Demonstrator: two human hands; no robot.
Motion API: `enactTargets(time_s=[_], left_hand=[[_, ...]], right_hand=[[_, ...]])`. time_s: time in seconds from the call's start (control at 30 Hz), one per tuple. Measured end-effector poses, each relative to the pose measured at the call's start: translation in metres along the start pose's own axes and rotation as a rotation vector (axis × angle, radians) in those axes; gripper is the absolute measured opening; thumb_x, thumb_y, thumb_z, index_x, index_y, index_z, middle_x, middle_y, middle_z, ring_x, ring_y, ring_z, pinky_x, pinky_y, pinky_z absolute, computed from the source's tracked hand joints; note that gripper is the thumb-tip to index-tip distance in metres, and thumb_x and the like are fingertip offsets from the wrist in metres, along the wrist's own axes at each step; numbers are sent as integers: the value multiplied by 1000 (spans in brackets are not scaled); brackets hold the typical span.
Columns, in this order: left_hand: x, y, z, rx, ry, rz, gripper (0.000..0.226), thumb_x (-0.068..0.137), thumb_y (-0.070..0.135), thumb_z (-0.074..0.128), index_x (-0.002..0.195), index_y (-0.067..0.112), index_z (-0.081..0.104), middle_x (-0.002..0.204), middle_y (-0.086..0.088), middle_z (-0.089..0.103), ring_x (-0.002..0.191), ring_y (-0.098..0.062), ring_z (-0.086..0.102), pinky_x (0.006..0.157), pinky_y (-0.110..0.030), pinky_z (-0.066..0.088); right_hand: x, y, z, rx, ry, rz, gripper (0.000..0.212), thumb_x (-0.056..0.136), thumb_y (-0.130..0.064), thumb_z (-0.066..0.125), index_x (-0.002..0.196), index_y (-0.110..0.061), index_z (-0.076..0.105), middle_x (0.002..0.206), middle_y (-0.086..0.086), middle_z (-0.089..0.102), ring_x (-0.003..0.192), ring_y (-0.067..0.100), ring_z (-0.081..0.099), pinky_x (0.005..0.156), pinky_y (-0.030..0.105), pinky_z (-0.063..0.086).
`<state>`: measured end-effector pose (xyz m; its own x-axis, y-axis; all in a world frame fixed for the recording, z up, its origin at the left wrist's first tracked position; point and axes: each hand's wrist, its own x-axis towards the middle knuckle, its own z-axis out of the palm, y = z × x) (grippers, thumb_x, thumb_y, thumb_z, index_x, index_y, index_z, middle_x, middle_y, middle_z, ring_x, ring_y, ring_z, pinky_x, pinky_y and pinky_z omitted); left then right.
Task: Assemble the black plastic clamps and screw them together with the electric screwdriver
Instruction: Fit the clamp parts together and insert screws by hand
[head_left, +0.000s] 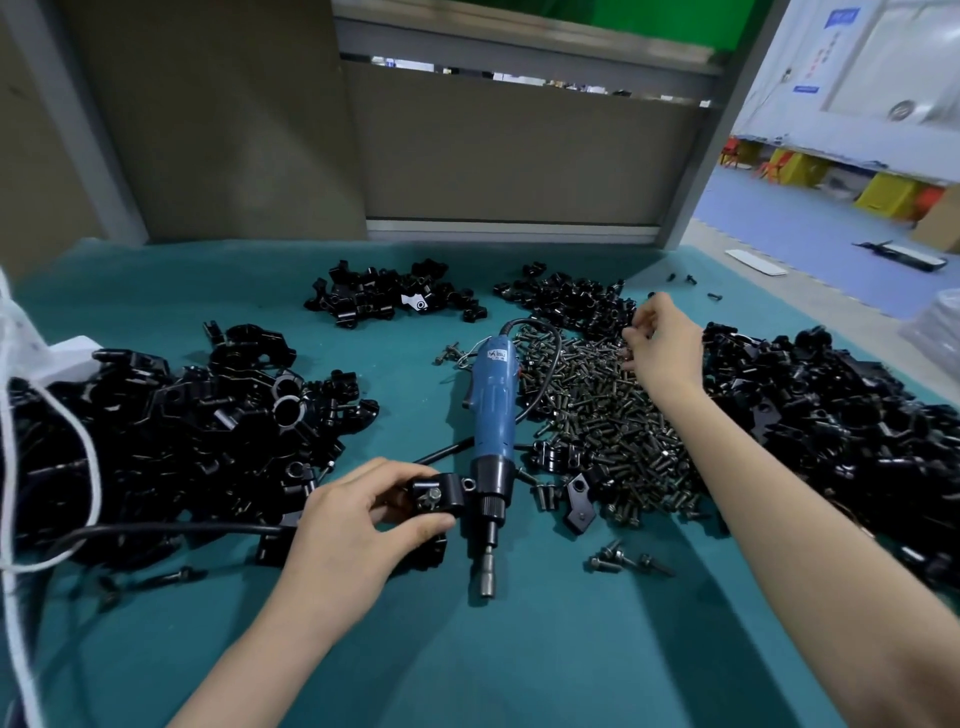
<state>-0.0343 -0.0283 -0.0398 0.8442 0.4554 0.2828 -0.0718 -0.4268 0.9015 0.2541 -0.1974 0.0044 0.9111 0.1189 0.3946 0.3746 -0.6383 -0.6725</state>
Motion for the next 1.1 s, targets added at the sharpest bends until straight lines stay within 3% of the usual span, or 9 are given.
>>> enactTargets(time_s=[0.1,0.13,0.3,0.37,0.47,0.6,0.9,1.0,1.1], left_hand=[[0,0,0,1,2,-12,32,66,12,84,84,33,71,86,16,68,84,-3,65,77,-6,48],[0,0,1,1,7,-18,32,66,12,84,84,34,70,86,17,68,84,-2,65,78,-7,48],[1,0,2,8,31,-24,36,65,11,85,81,38,68,87,16,68,80,-4,65,79,-15,53],[0,-1,1,13,37,-16,36,64,10,86,81,37,68,86,15,68,80,-6,66,79,-17,53],[0,-2,1,11,42,-15,37,64,10,86,80,38,68,85,15,67,79,-6,65,78,-15,53],[0,-2,2,-1,49,-16,39,64,9,86,80,39,67,82,11,68,79,-8,66,79,-18,54],[1,-3,2,8,40,4,37,65,10,86,80,38,67,81,12,67,78,-10,65,78,-23,55],[2,-6,2,-12,58,-27,34,65,12,86,80,35,68,84,5,70,80,-13,67,79,-23,54],[2,-8,3,-32,62,-39,34,64,11,86,81,35,69,85,5,70,80,-11,68,77,-18,53]], right_hand=[[-27,-37,-12,52,-140,-97,13,86,-6,69,82,-15,61,80,4,67,64,13,62,60,10,50],[-40,-50,-16,32,-217,-146,12,84,-8,71,80,-18,65,78,-1,69,65,9,62,58,6,46],[-113,-99,-28,91,-691,-333,9,81,-14,74,82,-22,77,68,-14,70,58,-8,60,56,6,43],[-127,-106,-29,79,-803,-352,9,82,-13,74,84,-21,78,68,-12,72,61,-5,63,60,8,46],[-131,-106,-30,125,-851,-294,10,83,-5,71,82,-15,73,70,0,73,67,6,71,74,22,55],[-133,-102,-26,205,-829,-226,12,82,-2,73,78,-10,64,74,10,70,65,16,73,73,31,58],[-135,-103,-12,155,-824,-256,19,76,-8,79,70,-12,62,56,-2,66,50,12,65,56,27,56],[-133,-99,-9,312,-887,-89,16,78,-8,78,75,-5,63,56,-4,61,50,17,63,50,24,53],[-136,-96,-6,481,-1027,126,15,83,-12,72,89,1,65,76,13,66,63,22,70,59,22,56]])
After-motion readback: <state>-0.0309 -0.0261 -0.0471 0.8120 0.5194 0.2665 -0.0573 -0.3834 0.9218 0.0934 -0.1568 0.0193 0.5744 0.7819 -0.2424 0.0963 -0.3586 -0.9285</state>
